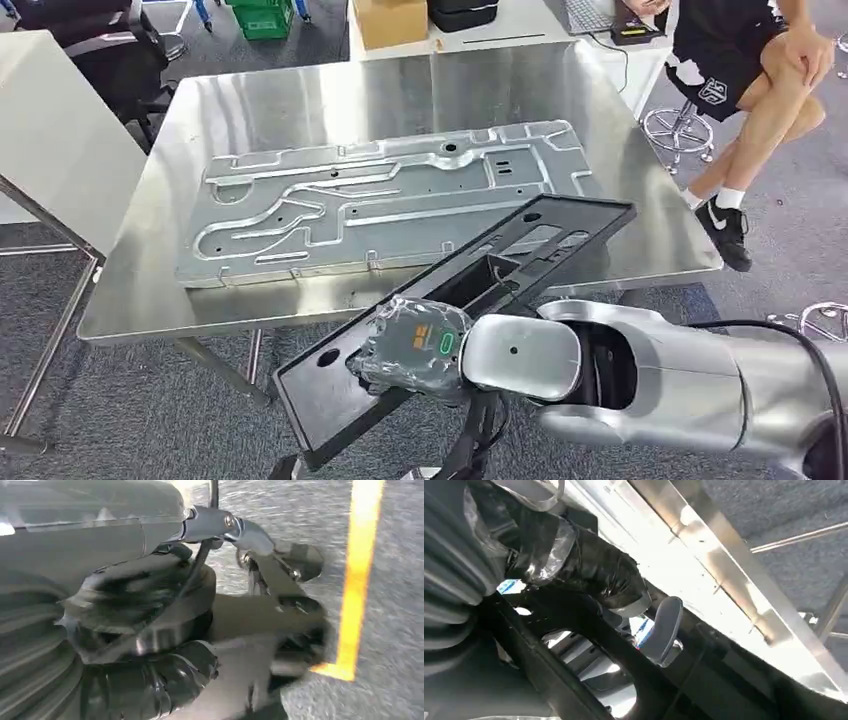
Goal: Take the parts from the cabinet and place them on the table.
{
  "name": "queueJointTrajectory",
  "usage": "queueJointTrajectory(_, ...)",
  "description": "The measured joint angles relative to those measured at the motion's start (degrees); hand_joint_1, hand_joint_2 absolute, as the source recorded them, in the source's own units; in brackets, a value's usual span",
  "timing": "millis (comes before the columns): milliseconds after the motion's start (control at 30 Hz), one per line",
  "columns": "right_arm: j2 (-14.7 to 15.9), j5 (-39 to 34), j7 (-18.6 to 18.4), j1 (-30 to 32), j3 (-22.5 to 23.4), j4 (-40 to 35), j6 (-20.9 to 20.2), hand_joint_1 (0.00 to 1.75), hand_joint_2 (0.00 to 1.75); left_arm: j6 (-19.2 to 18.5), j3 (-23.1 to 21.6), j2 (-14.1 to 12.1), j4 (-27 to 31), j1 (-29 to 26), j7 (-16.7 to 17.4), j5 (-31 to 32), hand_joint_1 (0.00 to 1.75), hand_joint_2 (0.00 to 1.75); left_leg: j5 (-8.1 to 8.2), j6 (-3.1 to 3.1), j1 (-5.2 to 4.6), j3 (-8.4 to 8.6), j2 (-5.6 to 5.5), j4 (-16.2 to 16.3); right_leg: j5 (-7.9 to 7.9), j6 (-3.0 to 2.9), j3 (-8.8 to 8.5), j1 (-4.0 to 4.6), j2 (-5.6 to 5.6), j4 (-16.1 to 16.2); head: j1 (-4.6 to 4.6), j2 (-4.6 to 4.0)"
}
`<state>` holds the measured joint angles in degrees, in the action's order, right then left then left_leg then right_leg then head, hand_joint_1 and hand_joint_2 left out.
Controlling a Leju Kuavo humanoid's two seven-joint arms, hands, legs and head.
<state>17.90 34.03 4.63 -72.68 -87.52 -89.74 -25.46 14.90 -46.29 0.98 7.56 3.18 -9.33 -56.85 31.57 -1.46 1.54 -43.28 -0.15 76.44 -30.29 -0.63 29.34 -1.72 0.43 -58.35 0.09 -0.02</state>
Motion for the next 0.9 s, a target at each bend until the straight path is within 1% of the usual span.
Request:
queueJointTrajectory(33,0.00,-0.26,-0.02,0.04,0.00,-0.02,-0.02,1.75,1.75,0.00,0.00,0.00,0.00,-0.16,0.07,-0.07,0.00,1.75,-2.25,0.21,-0.05,-1.50,0.00,-0.46,-0.83,0.01,-1.23,0.12,0.02,0.18,-0.02,0.00)
queueJointTrajectory(67,0.00,-0.55,-0.02,0.04,0.00,-0.02,-0.04,1.75,1.75,0.02,0.00,0.00,0.00,-0.30,0.17,-0.11,0.00,1.75,-6.26,0.63,-0.18,-1.56,-0.01,-3.83,-1.66,0.06,-2.78,0.24,0.09,0.34,-0.02,0.00)
queueJointTrajectory(100,0.00,-0.83,-0.02,0.01,0.00,-0.02,-0.20,1.75,1.75,0.02,0.00,0.00,0.00,-0.33,0.35,-0.20,0.00,1.75,-10.94,1.17,-0.39,-0.70,-0.04,-8.85,-2.58,0.18,-4.27,0.39,0.23,0.47,-0.04,0.00)
queueJointTrajectory(133,0.00,-1.05,-0.07,-0.03,0.00,-0.02,-0.31,1.75,1.75,0.02,0.00,-0.04,0.00,-0.34,0.53,-0.24,0.00,1.75,-15.27,1.76,-0.61,0.36,-0.21,-14.08,-3.77,0.35,-5.97,0.43,0.72,0.37,-0.07,0.00)
queueJointTrajectory(167,0.04,-1.27,-0.13,-0.06,-0.06,-0.04,-0.46,1.75,1.75,0.09,-0.02,-0.26,-0.09,-0.84,0.87,-0.31,0.00,1.75,-14.33,2.24,-0.95,0.81,-0.36,-12.67,-4.61,0.65,-6.32,0.28,0.44,1.18,0.42,0.00)
queueJointTrajectory(200,0.00,-1.51,-0.15,0.08,-0.20,-0.04,-0.61,1.75,1.75,-0.02,-0.04,-0.26,-0.09,-0.97,0.83,-0.31,0.00,1.75,-14.71,2.56,-1.51,1.24,-0.40,-13.00,-5.02,1.29,-6.86,0.49,0.70,1.16,0.42,0.00)
queueJointTrajectory(233,0.02,-1.77,-0.24,0.13,-0.26,-0.09,-0.78,1.75,1.75,-0.43,-0.13,-0.26,-0.09,-0.80,0.81,-0.29,0.00,1.75,-13.75,2.90,-1.79,1.70,-0.24,-12.97,-5.17,1.68,-7.26,0.04,0.67,1.49,0.34,0.00)
queueJointTrajectory(267,0.04,-1.94,-0.22,0.17,-0.26,-0.13,-0.94,1.75,1.75,-0.43,-0.22,-0.26,-0.09,-0.58,0.79,-0.41,0.00,1.75,-13.18,3.26,-2.09,1.79,-0.25,-12.74,-5.16,1.87,-7.51,-0.19,0.66,1.91,0.27,0.00)
queueJointTrajectory(300,0.07,-2.14,-0.20,0.04,-0.24,-0.13,-1.16,1.75,1.75,-0.37,-0.22,-0.28,-0.09,-0.53,0.79,-0.72,0.00,1.75,-12.78,3.74,-2.11,2.02,-0.22,-13.01,-5.40,2.28,-8.36,-0.13,0.60,2.98,0.28,0.00)
queueJointTrajectory(333,0.04,-2.21,-0.20,-0.21,-0.13,-0.24,-1.16,1.75,1.75,-0.35,-0.22,-0.35,-0.04,-0.38,0.79,-0.81,0.00,1.75,-11.80,4.39,-1.32,3.71,-0.16,-14.89,-6.13,2.59,-9.12,-0.23,0.54,3.82,0.17,0.02)
queueJointTrajectory(367,0.15,-2.27,-0.22,-0.66,0.35,-0.33,-1.18,1.75,1.75,-0.28,-0.22,-0.37,-0.04,-0.32,0.75,-0.92,0.00,1.75,-8.61,3.68,-1.20,6.14,-0.59,-18.57,-6.57,2.54,-8.21,-0.12,0.15,1.72,0.57,0.00)
queueJointTrajectory(400,0.26,-2.45,-0.28,-0.82,0.50,-0.33,-1.11,1.75,1.75,-0.41,-0.22,-0.37,-0.04,-0.19,0.72,-0.92,0.00,1.75,-8.83,3.93,-1.10,6.35,-0.48,-18.39,-7.70,2.55,-5.58,-0.14,0.07,-2.26,0.66,0.02)
queueJointTrajectory(433,0.55,-2.86,-0.53,-0.71,0.44,-0.31,-0.96,1.75,1.75,-0.43,-0.22,-0.35,-0.04,-0.14,0.63,-0.92,0.00,1.75,-8.44,4.11,-1.12,6.75,-0.46,-18.64,-9.03,2.70,-2.02,-0.10,0.10,-7.37,0.68,0.00)
queueJointTrajectory(467,0.72,-3.49,-1.05,-0.47,0.13,-0.13,-0.62,1.75,1.75,-0.43,-0.22,-0.26,-0.04,-0.17,0.59,-0.92,0.00,1.75,-7.98,4.14,-1.13,7.24,-0.49,-18.72,-9.90,3.00,1.73,-0.04,-0.01,-12.37,0.61,0.00)
queueJointTrajectory(500,1.31,-4.11,-1.51,-0.18,-0.04,0.18,-0.19,1.75,1.75,-0.43,-0.22,-0.22,-0.04,-0.25,0.59,-0.94,0.00,1.75,-7.47,4.16,-1.17,7.79,-0.57,-18.71,-9.48,3.19,4.64,-0.06,-0.03,-15.28,0.61,0.00)
queueJointTrajectory(533,1.75,-4.55,-1.75,0.11,-0.15,0.48,0.24,1.75,1.75,-0.43,-0.24,-0.20,-0.04,-0.47,0.59,-0.98,0.00,1.75,-6.96,4.16,-1.17,8.49,-0.67,-18.71,-7.32,3.27,6.52,-0.06,-0.05,-15.57,0.59,0.00)
queueJointTrajectory(567,2.84,-4.79,-2.25,0.23,-0.35,1.23,1.29,1.75,1.75,-0.41,-0.24,-0.20,-0.04,-0.61,0.46,-1.14,0.00,1.75,-6.38,4.12,-1.17,9.21,-0.89,-18.67,-3.69,3.18,7.26,-0.05,-0.09,-13.35,0.61,0.00)
queueJointTrajectory(600,3.95,-4.59,-2.21,0.18,-0.35,2.01,2.38,1.75,1.75,-0.41,-0.24,-0.18,-0.04,-0.73,0.44,-1.16,0.00,1.75,-5.83,4.05,-1.17,9.87,-1.09,-18.53,0.80,2.96,6.99,-0.03,-0.12,-9.06,0.66,0.00)
queueJointTrajectory(633,4.74,-4.24,-1.80,0.11,-0.35,2.53,3.21,1.75,1.75,-0.41,-0.24,-0.09,-0.04,-0.79,0.42,-1.29,0.00,1.75,-5.35,3.96,-1.18,10.36,-1.27,-18.35,4.76,2.60,6.42,0.11,-0.14,-4.43,0.61,0.00)
queueJointTrajectory(667,5.98,-3.69,-1.29,0.28,-0.39,3.34,3.95,1.75,1.75,-0.32,-0.24,-0.04,-0.04,-1.12,0.35,-1.31,0.00,1.75,-5.08,3.82,-0.99,10.59,-1.36,-18.62,4.60,2.00,6.47,0.52,-0.29,-4.01,0.57,0.00)
queueJointTrajectory(700,6.63,-3.56,-1.03,0.23,-0.50,3.87,4.29,1.75,1.75,-0.33,-0.26,0.00,-0.04,-1.09,0.22,-1.33,0.00,1.75,-5.03,3.47,-1.24,10.45,-1.45,-18.24,5.50,1.79,6.18,1.09,-0.35,-3.63,0.46,0.00)
queueJointTrajectory(733,7.32,-3.50,-0.99,0.16,-0.50,4.22,4.44,1.75,1.75,-0.17,-0.26,0.00,-0.04,-1.06,0.13,-1.40,0.00,1.75,-5.10,3.20,-1.14,10.29,-1.46,-18.36,5.11,1.44,5.81,1.11,-0.42,-3.02,0.42,0.00)
queueJointTrajectory(767,8.07,-3.47,-0.98,0.03,-0.48,4.44,4.68,1.75,1.75,-0.15,-0.28,0.02,-0.04,-1.05,0.09,-1.49,0.00,1.75,-4.96,3.20,-1.17,10.14,-1.43,-18.00,4.80,1.50,5.53,0.90,-0.31,-2.27,0.44,0.00)
queueJointTrajectory(800,8.70,-3.41,-1.01,-0.10,-0.48,4.65,4.83,1.75,1.75,-0.15,-0.31,0.02,-0.04,-1.01,0.09,-1.70,0.00,1.75,-5.05,3.22,-1.15,10.05,-1.32,-18.01,4.30,1.87,5.26,0.90,-0.29,-1.79,0.42,0.00)
queueJointTrajectory(867,9.53,-3.43,-1.29,-0.21,-0.46,4.83,4.92,1.75,1.75,-0.15,-0.33,0.02,-0.04,-0.91,-0.09,-1.84,0.00,1.75,-4.88,3.15,-1.34,10.04,-1.06,-18.00,2.75,1.70,4.52,0.71,0.05,-0.40,0.37,0.00)
queueJointTrajectory(900,10.10,-3.45,-1.44,-0.07,-0.46,4.85,4.83,1.75,1.75,-0.15,-0.35,0.02,-0.04,-0.77,-0.20,-1.88,0.00,1.75,-4.84,3.15,-1.37,10.16,-0.98,-18.09,2.81,1.68,4.51,0.62,0.12,-0.51,0.31,0.00)
